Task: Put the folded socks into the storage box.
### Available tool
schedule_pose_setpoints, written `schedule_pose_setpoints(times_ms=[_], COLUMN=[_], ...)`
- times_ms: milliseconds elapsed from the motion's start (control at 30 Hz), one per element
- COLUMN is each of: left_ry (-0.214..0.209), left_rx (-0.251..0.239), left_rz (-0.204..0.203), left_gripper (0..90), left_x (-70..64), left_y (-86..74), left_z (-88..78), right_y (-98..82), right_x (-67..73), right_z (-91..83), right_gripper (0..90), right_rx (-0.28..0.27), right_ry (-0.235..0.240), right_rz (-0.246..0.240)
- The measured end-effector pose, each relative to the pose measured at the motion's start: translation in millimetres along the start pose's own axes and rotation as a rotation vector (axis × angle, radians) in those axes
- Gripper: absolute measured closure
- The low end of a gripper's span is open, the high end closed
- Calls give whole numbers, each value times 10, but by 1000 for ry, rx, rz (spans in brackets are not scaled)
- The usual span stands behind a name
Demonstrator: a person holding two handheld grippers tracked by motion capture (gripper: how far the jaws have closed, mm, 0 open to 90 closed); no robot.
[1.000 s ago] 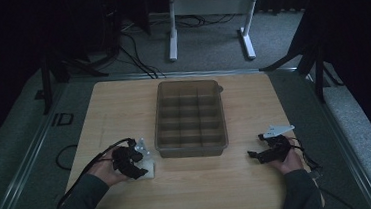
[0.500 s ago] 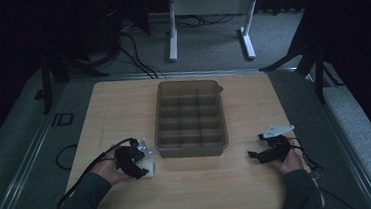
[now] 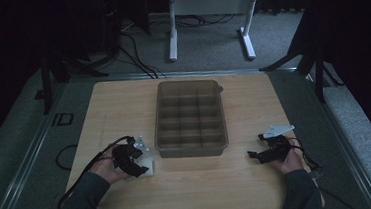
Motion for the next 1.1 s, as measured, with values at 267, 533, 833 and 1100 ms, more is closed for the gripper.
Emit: schedule_pose_setpoints(times_ms=[267, 533, 833, 1100], left_ry=[-6, -20, -18, -29], left_rx=[33, 33, 63, 80], left_rz=[-2, -12, -5, -25], left_gripper=[351, 315, 272, 270], left_x=[13, 40, 38, 80], left_y=[-11, -26, -9, -2], left_z=[120, 170, 199, 213], right_y=[0, 0, 0, 0], right_x=[0, 0, 1, 1], right_z=[0, 0, 0, 0], right_gripper=[103, 103, 103, 103], right_rx=[0, 0, 0, 0], right_ry=[0, 0, 0, 0], right_rz=[0, 0, 0, 1])
Point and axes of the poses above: each handheld gripper's, and its own axes: z roughly forward along the jaws, y roughly out of its top, x roughly to its left, the point moved 6 cm from there along z, roughly forward along the jaws, and after that the axes turned 3 degrees about y, right-handed, at the moved point
